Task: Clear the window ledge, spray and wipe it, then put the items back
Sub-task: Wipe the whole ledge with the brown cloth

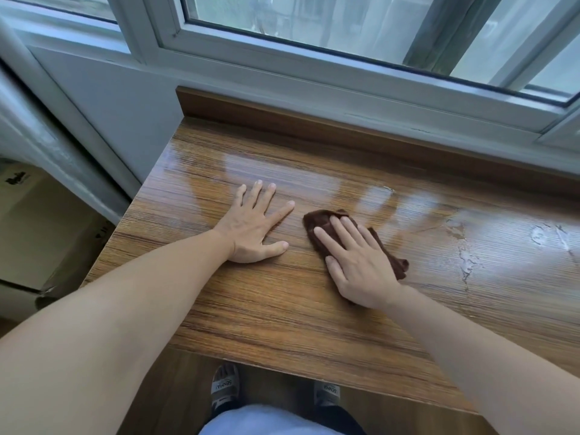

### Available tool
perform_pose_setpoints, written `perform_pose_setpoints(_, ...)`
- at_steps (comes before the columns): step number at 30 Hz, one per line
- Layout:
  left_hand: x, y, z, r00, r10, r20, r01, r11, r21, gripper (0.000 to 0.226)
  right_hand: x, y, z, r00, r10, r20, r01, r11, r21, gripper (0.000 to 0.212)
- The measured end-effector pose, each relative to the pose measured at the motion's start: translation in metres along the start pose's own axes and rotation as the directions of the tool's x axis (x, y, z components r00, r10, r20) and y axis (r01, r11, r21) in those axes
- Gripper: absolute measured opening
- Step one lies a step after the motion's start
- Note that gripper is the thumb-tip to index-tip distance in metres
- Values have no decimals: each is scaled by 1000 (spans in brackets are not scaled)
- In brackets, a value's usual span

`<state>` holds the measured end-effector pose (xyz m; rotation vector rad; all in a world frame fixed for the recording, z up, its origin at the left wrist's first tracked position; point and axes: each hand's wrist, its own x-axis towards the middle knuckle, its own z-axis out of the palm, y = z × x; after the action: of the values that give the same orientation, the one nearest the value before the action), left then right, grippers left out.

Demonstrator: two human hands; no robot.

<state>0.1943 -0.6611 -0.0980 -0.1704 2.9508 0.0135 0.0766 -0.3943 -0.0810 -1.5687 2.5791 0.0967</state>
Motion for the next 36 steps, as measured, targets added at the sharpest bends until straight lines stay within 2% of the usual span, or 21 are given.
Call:
perform_pose_setpoints(1, 0, -1, 1, 1000, -2, -5, 2, 1000, -3, 91, -7, -8, 1, 1000, -26, -9, 26, 1000, -1, 59)
perform_pose_setpoints(3, -2, -2, 2, 1000, -7, -17, 7, 1000, -3, 90, -31, -27, -1, 985, -171, 14, 171, 985, 11, 60)
perform_pose_setpoints(6, -1, -2, 3, 1000, -10, -26, 10, 1000, -1, 90, -71, -50, 0, 899, -422, 117, 422, 906, 26, 60)
perform_pose_setpoints(9, 0, 0, 2, 1000, -5, -27, 5, 1000, 1, 90, -72, -45, 0, 823, -546, 158, 546, 837, 45, 58)
perform_pose_setpoints(11, 0, 0, 2, 1000, -4, -25, 4, 1000, 5, 90, -52, -35, -1, 864, -488, 121, 487, 872, 42, 58)
perform_pose_setpoints(14, 0, -1, 3, 999, -10, -34, 11, 1000, 28, 88, -31, -35, -4, 961, -270, 65, 268, 963, 42, 58)
perform_pose_setpoints(16, 0, -1, 3, 999, -14, -39, 15, 1000, 25, 88, -41, -48, 0, 962, -268, 47, 266, 963, 40, 59)
perform_pose_setpoints(20, -1, 0, 2, 1000, -3, -31, 3, 1000, 5, 88, -83, -73, 2, 849, -517, 112, 515, 856, 50, 58)
perform_pose_setpoints(23, -1, 0, 1, 1000, -6, -26, 6, 1000, 6, 88, -85, -71, 0, 784, -607, 132, 606, 794, 53, 56)
perform_pose_setpoints(28, -2, -2, -3, 1000, 14, -7, -14, 1000, 1, 86, -74, -61, -2, 585, -791, 181, 798, 601, 49, 55)
perform_pose_setpoints(31, -2, -1, -3, 1000, 24, -8, -24, 1000, 3, 85, -67, -49, -1, 523, -835, 169, 843, 537, 45, 55)
perform_pose_setpoints(33, -1, -1, -2, 1000, 29, -11, -29, 1000, 5, 85, -61, -38, -1, 546, -820, 174, 827, 560, 47, 57)
perform_pose_setpoints(36, -1, -3, 0, 999, 28, -32, -28, 1000, 5, 86, -47, -14, -4, 661, -733, 163, 735, 675, 55, 59)
